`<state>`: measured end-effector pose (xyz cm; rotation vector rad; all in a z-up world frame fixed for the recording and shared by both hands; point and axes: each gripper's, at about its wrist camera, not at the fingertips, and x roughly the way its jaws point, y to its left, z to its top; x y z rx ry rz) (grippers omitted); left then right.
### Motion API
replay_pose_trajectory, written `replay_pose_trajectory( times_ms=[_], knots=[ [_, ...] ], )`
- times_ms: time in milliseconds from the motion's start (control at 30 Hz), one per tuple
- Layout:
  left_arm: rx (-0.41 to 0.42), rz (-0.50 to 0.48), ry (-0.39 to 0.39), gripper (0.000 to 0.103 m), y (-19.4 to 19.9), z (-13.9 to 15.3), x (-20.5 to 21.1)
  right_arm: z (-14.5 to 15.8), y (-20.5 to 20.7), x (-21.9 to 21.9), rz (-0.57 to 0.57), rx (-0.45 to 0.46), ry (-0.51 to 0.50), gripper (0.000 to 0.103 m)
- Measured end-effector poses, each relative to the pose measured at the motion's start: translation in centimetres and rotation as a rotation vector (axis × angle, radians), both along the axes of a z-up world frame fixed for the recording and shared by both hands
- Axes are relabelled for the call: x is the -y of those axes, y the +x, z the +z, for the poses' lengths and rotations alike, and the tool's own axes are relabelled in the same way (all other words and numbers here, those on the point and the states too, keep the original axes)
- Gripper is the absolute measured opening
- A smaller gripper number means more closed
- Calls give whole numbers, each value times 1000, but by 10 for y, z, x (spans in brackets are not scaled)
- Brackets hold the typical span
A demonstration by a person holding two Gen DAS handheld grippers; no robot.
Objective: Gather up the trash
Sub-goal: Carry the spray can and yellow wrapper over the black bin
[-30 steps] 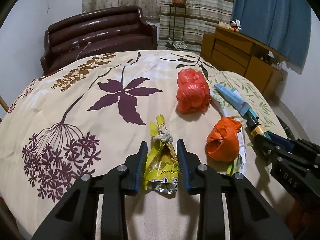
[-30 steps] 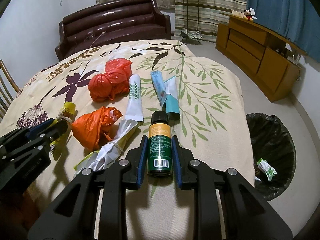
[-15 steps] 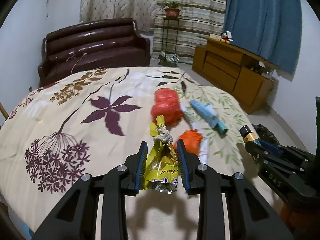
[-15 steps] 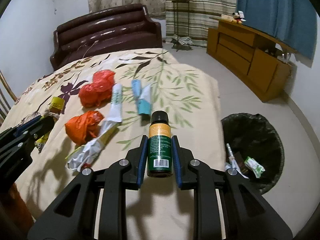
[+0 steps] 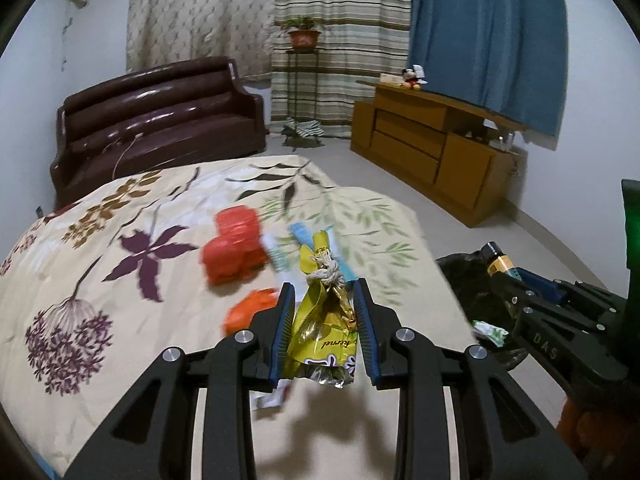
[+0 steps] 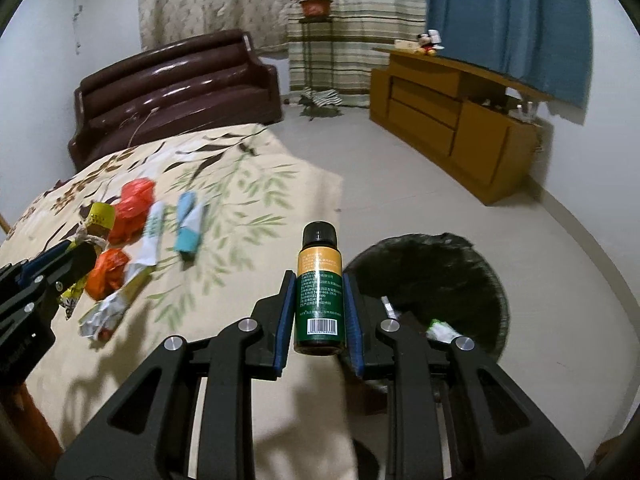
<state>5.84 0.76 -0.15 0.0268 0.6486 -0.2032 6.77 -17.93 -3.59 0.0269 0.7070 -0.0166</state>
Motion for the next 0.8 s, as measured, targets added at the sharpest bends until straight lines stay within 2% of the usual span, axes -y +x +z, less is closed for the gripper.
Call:
replay_pose_trajectory(
  times_ms=[500, 800],
  knots=[
    [10, -131, 48, 31, 16, -8, 92, -6, 3, 82, -145, 8, 4, 23],
    [1, -181, 80, 31, 31, -19, 132, -17, 12, 107, -188, -3, 13, 23]
  ],
)
